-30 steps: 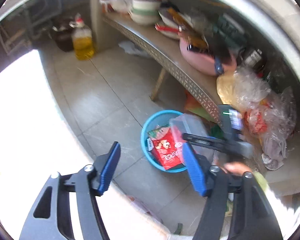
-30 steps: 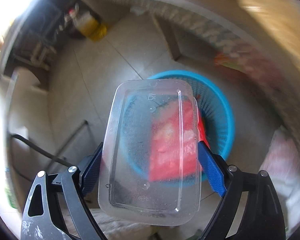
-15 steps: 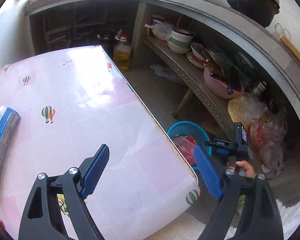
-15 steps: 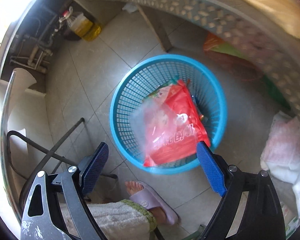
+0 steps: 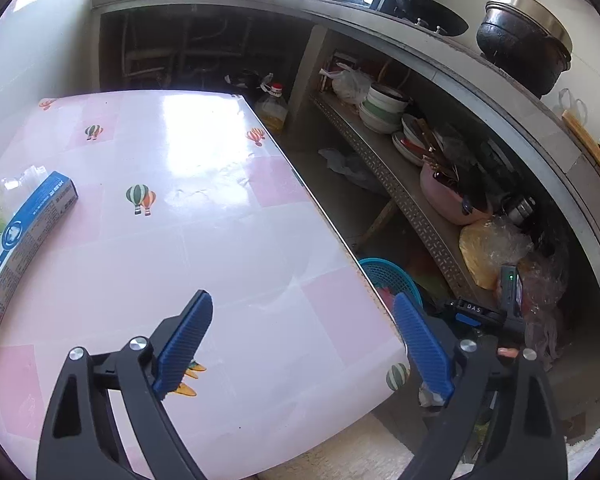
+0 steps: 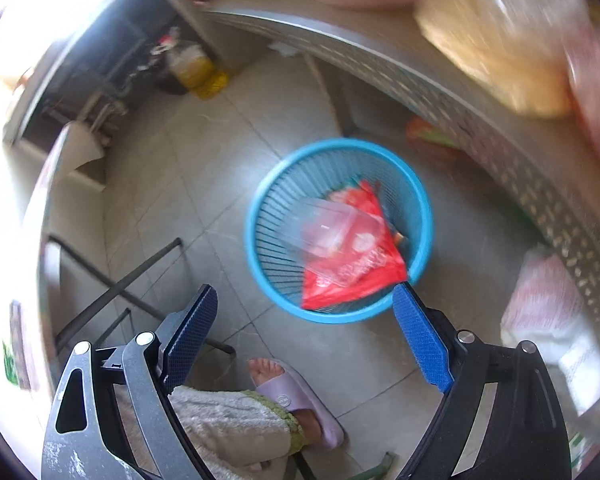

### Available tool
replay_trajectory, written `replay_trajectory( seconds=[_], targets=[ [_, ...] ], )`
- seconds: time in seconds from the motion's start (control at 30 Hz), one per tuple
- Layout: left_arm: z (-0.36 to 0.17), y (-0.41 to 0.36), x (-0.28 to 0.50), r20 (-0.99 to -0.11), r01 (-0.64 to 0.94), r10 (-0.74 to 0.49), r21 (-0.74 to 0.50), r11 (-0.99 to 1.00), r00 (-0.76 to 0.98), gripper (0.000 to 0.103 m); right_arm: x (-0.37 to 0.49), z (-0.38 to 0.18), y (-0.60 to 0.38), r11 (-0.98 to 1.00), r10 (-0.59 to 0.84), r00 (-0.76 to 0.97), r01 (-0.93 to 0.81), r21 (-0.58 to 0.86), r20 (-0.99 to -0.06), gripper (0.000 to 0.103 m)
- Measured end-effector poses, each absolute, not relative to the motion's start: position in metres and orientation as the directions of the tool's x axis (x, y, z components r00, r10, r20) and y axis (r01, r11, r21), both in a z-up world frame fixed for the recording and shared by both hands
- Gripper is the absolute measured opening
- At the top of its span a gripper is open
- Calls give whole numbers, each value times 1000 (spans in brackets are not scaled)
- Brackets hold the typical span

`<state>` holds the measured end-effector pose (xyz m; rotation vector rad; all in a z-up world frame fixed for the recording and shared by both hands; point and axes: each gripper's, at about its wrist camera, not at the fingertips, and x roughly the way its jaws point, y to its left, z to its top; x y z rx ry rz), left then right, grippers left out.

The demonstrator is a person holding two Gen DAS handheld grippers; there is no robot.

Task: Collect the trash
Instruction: 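Move both tools back over the table toward the bottle and box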

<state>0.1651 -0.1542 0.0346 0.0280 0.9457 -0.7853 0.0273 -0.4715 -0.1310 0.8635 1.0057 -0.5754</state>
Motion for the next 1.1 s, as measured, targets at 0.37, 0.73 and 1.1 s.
replay_trajectory(
  seconds=[0.37, 0.73, 1.1],
  targets=[
    [37, -120, 172, -715, 550, -590, -341, 762, 375, 92, 68, -15, -409, 751, -143, 590, 587, 301, -794, 95],
    [38, -99, 170, -705, 512, -577, -344, 787, 413, 92, 94, 36, -346, 863, -213, 633, 479, 161, -744, 95],
    [30, -75, 170, -697, 466, -543, -328, 822, 467, 92, 111, 46, -304, 914, -346, 634, 395, -95, -692, 95]
  ],
)
